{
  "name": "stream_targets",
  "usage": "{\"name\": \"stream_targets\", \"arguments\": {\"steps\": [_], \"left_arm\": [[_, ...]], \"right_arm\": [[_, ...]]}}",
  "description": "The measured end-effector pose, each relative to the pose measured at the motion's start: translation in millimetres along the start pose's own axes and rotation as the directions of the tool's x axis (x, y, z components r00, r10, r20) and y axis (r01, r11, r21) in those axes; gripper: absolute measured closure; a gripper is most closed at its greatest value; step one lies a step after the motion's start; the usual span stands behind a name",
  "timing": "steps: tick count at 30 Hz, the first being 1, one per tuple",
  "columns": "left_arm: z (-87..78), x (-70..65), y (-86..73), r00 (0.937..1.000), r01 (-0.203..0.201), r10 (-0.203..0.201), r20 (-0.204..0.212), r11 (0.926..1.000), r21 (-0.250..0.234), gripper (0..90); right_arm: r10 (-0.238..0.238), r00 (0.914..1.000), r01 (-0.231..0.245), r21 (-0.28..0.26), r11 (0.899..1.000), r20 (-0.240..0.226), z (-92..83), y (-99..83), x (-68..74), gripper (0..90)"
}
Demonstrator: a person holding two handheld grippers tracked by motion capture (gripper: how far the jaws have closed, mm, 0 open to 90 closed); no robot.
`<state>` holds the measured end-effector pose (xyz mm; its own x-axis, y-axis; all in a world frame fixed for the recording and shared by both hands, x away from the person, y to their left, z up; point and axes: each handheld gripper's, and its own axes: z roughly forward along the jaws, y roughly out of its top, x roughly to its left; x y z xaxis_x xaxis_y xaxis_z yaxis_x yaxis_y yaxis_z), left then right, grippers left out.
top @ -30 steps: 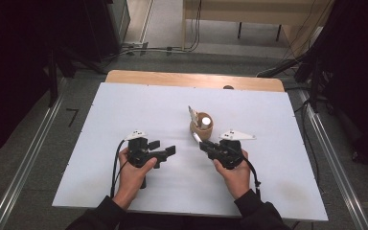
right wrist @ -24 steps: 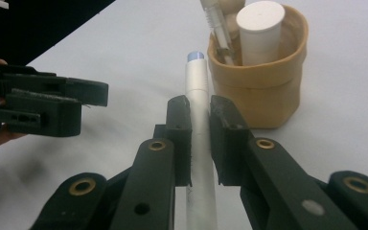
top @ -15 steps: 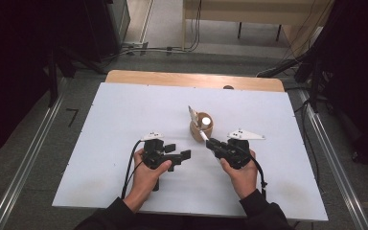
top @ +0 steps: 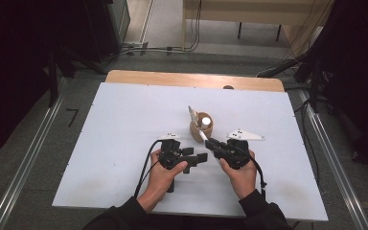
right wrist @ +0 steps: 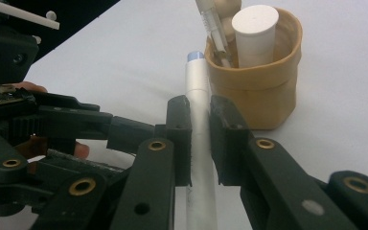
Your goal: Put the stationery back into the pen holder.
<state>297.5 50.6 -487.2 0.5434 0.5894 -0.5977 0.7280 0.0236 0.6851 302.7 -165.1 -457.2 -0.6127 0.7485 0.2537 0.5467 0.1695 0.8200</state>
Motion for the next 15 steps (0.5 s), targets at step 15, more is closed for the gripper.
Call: {"name": "stream_targets", "arguments": {"steps": [15], "left_arm": [[19.0,-7.3,3.3,0.9983,0.026,-0.026,0.053,0.9997,0.006,32.2]], "right_arm": [[0.034,0.9992,-0.034,-0.032,0.999,-0.02,-1.7,0.0,-0.8,77.2]]}}
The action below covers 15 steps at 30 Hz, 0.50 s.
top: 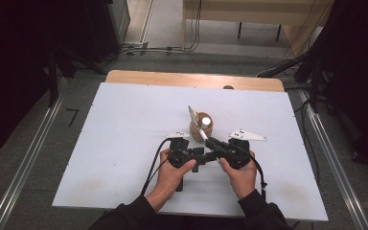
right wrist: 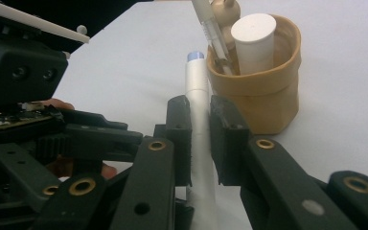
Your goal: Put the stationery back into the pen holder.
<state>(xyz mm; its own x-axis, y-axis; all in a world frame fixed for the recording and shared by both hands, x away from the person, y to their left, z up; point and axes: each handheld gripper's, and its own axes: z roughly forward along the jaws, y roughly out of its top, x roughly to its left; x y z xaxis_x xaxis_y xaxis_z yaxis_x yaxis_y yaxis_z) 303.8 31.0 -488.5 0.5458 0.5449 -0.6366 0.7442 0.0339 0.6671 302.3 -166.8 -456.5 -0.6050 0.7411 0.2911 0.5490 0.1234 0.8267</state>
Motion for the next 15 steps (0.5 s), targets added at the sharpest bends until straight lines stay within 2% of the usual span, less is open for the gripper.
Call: {"name": "stream_targets", "arguments": {"steps": [5,10,15], "left_arm": [[1.4,0.9,0.8,0.9994,0.022,-0.022,0.026,0.9997,-0.011,36.3],[5.3,1.9,-0.1,0.9955,0.063,-0.063,0.071,0.998,-0.003,43.9],[3.3,2.6,1.0,0.9937,0.061,-0.06,0.095,0.9981,-0.005,58.2]], "right_arm": [[0.013,0.9999,-0.013,-0.006,1.0,-0.008,-0.1,-0.1,0.0,77.2],[0.03,0.9993,-0.03,-0.01,0.999,-0.022,0.7,-0.7,0.0,77.2],[0.023,0.9995,-0.023,-0.013,1.0,-0.023,1.2,-1.1,1.2,77.1]]}}
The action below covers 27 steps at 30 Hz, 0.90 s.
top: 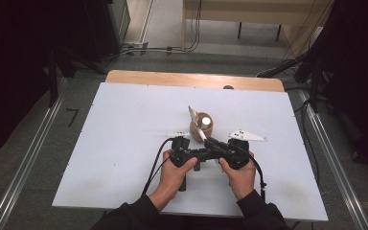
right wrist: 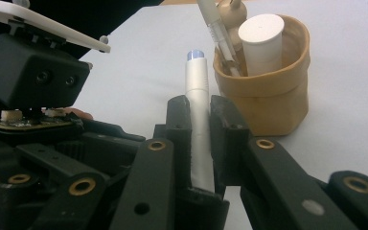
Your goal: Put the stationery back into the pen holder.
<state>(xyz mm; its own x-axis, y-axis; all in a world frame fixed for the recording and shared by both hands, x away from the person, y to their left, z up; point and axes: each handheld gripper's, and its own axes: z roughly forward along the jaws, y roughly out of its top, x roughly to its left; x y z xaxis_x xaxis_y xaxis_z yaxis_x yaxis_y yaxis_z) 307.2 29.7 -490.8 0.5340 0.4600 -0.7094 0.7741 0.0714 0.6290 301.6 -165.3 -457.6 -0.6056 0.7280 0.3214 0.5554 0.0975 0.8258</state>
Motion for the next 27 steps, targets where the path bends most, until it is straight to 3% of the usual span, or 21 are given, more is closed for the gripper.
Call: {"name": "stream_targets", "arguments": {"steps": [4,11,18,22,27], "left_arm": [[-1.1,0.1,0.3,1.0,-0.004,0.004,-0.002,1.0,0.001,69.6],[-4.1,4.1,1.1,0.9998,0.003,-0.003,-0.02,1.0,0.002,78.9],[-7.1,4.6,2.4,0.9996,-0.011,0.012,-0.028,0.9999,0.007,79.8],[-11.9,5.2,5.1,0.9993,-0.018,0.018,-0.032,0.9998,-0.009,79.9],[-19.4,6.8,8.3,0.9969,-0.044,0.041,-0.067,0.998,-0.045,79.9]], "right_arm": [[0.0,1.0,0.0,0.003,1.0,0.0,-0.1,-0.3,0.5,77.1],[-0.01,1.0,0.01,-0.009,1.0,0.0,-2.0,0.5,2.7,76.3],[-0.036,0.9994,0.036,-0.013,0.999,0.0,-5.3,1.3,6.4,70.0],[-0.042,0.9991,0.042,-0.019,0.999,-0.007,-9.9,3.1,7.2,64.8],[-0.047,0.9989,0.047,-0.012,0.999,0.006,-15.2,3.3,2.2,56.4]]}}
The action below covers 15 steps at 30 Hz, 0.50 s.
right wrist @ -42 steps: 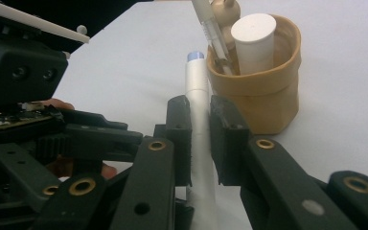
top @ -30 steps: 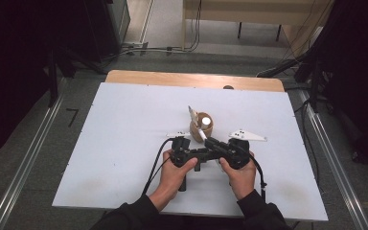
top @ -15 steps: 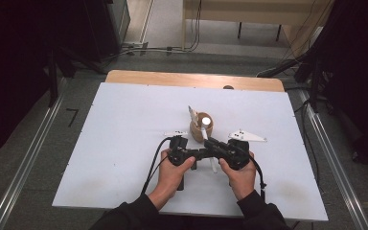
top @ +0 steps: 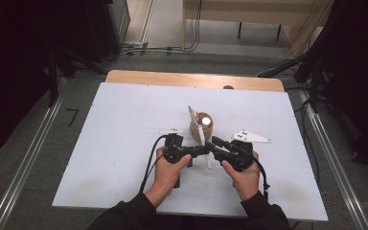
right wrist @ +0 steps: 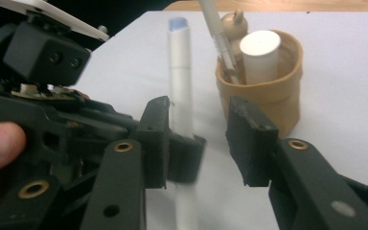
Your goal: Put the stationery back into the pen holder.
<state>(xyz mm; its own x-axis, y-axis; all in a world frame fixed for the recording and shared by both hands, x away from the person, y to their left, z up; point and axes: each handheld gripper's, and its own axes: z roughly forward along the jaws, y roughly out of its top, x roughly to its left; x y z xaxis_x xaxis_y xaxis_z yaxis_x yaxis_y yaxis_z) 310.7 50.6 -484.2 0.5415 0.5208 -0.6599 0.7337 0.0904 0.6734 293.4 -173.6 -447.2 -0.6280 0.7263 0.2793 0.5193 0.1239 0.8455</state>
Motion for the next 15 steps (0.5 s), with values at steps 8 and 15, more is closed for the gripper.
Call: {"name": "stream_targets", "arguments": {"steps": [8,15], "left_arm": [[-7.9,3.8,5.8,0.9992,-0.025,0.023,-0.034,0.9991,-0.035,79.9],[-13.2,3.1,16.7,0.9976,-0.05,0.046,-0.052,0.9963,-0.07,79.9]], "right_arm": [[0.006,0.9995,-0.007,0.017,1.0,0.032,-9.5,-3.4,-11.0,45.8],[0.02,0.9971,-0.025,0.058,0.998,0.074,-16.0,-10.3,-23.9,36.4]]}}
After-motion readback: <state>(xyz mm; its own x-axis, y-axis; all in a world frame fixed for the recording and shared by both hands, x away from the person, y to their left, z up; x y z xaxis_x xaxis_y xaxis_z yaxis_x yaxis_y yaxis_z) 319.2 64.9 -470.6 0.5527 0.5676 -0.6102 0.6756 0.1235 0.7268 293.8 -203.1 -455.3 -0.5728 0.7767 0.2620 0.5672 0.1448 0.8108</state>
